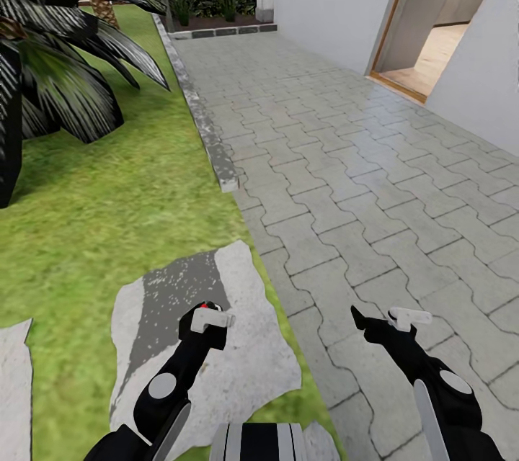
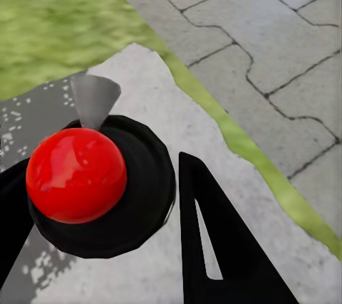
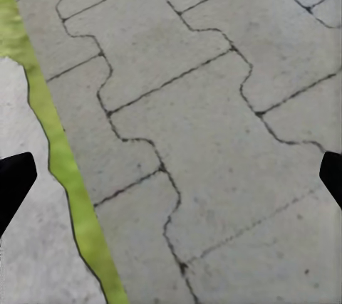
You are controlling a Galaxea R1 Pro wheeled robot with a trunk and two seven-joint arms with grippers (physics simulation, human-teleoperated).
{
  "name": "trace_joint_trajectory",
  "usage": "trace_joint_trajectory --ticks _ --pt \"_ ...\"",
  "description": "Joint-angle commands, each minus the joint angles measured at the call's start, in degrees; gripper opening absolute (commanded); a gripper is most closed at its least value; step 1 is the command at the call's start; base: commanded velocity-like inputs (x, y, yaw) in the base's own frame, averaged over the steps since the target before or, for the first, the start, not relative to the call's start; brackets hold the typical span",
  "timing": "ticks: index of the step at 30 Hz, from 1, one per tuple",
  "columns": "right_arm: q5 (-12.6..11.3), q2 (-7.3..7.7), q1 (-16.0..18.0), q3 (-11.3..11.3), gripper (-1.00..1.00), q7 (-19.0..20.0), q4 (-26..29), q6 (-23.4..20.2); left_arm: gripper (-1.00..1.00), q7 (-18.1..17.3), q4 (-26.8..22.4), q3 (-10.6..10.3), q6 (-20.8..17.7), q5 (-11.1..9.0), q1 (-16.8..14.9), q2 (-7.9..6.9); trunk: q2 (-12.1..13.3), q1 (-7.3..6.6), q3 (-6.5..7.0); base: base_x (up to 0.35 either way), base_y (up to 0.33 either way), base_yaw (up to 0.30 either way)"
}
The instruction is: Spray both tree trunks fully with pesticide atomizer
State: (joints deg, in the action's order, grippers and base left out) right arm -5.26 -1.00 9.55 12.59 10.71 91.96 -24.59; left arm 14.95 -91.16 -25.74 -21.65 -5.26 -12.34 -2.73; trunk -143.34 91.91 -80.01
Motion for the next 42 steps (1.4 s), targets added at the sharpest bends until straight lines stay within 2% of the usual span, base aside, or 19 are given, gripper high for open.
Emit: trace_joint_trajectory --ticks 1,42 --pt "-0.54 -0.06 0.03 0.12 1.00 0.20 0.07 -0.37 -1.00 0.66 -0.08 -0.19 -0.23 -0.46 -0.05 -0.07 -0.02 -0.01 0.06 0.000 0.000 0.000" --pt "-0.54 0.04 0.11 0.15 1.00 0.26 0.07 -0.41 -1.00 1.11 0.28 -0.10 0.11 -0.01 -0.16 0.27 -0.02 -0.01 3.66 0.000 0.000 0.000"
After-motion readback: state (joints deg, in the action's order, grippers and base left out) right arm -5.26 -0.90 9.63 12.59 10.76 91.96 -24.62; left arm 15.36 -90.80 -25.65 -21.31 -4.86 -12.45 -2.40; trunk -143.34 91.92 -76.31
